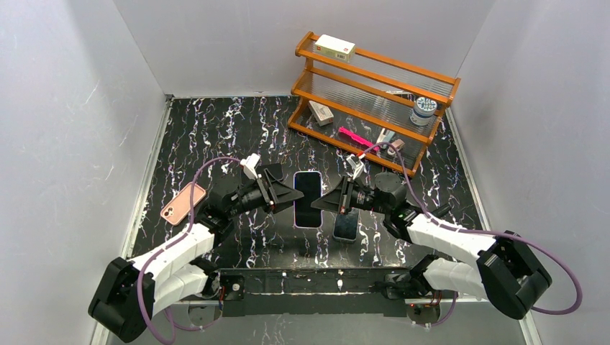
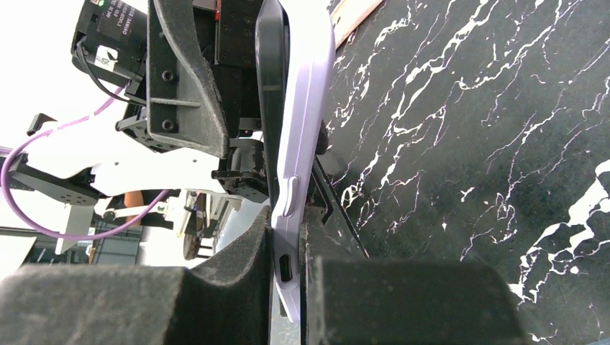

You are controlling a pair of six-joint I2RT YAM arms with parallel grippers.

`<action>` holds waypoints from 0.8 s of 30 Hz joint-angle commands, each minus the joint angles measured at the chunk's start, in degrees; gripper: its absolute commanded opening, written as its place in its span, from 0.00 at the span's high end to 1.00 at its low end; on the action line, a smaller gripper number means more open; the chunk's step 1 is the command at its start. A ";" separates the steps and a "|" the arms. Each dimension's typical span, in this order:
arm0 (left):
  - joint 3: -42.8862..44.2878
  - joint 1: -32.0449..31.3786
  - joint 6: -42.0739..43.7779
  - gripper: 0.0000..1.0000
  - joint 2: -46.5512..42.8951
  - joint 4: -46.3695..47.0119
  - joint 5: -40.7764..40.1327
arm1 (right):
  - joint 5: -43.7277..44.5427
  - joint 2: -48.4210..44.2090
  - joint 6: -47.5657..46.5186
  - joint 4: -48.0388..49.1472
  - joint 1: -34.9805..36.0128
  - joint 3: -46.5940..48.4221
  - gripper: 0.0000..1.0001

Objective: Put the phone into the phone case

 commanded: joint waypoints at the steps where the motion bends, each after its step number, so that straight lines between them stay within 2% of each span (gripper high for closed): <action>1: -1.84 -0.11 -1.47 0.50 -0.39 5.20 1.90 | -2.36 1.22 2.26 10.99 0.01 0.93 0.99; 8: -2.71 -0.11 -3.37 0.55 0.14 8.50 2.06 | -3.20 3.66 4.65 15.36 0.08 0.54 0.99; 17: -4.34 -0.19 -6.33 0.78 1.36 14.91 2.45 | -3.39 5.53 6.00 17.55 -0.01 0.05 0.93; 20: -4.77 -0.19 -7.04 0.89 1.93 17.17 2.30 | -3.70 6.05 6.59 17.78 0.03 0.27 0.85; 24: -5.99 -0.19 -6.99 1.00 -0.11 18.27 -0.11 | -4.46 6.17 7.68 17.86 0.04 0.25 0.61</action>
